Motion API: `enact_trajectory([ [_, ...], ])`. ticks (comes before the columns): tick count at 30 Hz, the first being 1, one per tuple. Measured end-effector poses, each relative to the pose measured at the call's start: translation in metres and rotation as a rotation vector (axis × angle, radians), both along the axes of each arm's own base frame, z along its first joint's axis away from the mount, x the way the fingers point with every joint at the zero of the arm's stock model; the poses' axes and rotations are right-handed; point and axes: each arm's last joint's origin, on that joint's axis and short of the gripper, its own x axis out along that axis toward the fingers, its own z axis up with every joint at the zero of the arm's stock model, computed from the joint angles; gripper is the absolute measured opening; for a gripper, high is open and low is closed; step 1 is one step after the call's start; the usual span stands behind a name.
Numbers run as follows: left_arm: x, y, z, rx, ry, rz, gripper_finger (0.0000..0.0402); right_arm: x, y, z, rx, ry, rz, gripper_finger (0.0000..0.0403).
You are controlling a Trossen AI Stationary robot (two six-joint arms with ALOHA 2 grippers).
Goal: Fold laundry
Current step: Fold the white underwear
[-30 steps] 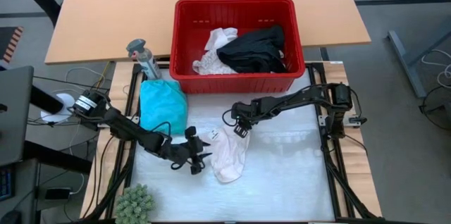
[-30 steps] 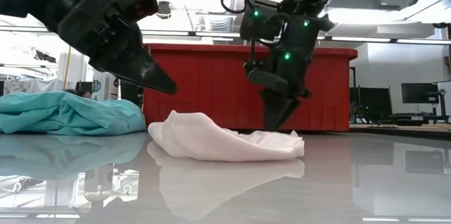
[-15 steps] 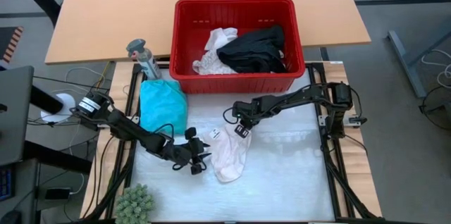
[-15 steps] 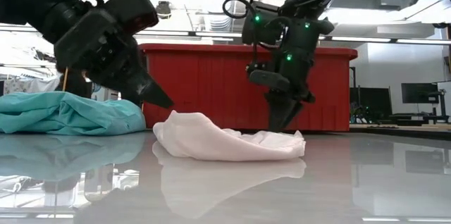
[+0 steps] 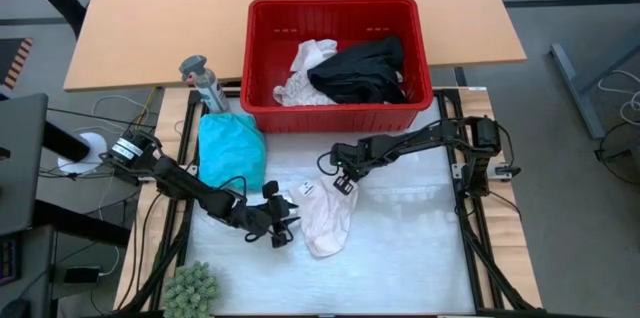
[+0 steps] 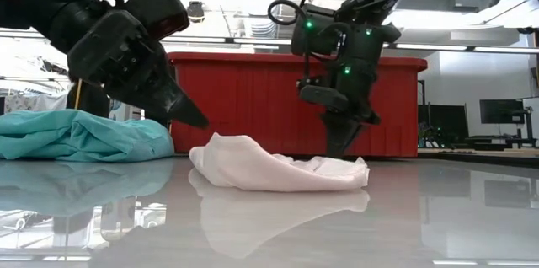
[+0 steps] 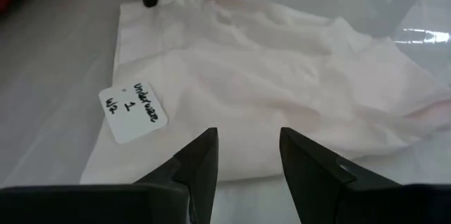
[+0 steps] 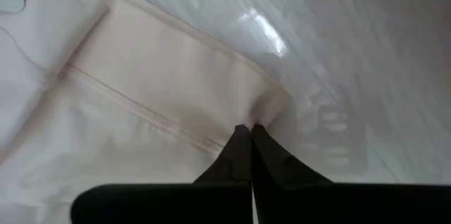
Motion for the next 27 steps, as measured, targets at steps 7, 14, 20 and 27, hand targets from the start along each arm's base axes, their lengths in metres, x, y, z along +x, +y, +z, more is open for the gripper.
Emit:
enact_trajectory([
  [7, 0.004, -0.002, -0.022, 0.001, 0.042, 0.001, 0.0141, 0.012, 0.006, 0.016, -0.01, -0.042, 0.041, 0.0016],
  [14, 0.013, -0.006, -0.039, -0.012, 0.035, 0.011, 0.0141, 0.018, 0.013, 0.027, -0.014, -0.063, 0.07, 0.0015],
  [20, 0.021, -0.006, -0.033, -0.004, 0.014, 0.007, 0.0141, 0.024, 0.022, 0.034, -0.015, -0.09, 0.099, 0.0015],
  [27, 0.033, -0.005, -0.023, 0.019, -0.015, 0.002, 0.0141, 0.031, 0.026, 0.046, -0.02, -0.131, 0.119, 0.0016],
])
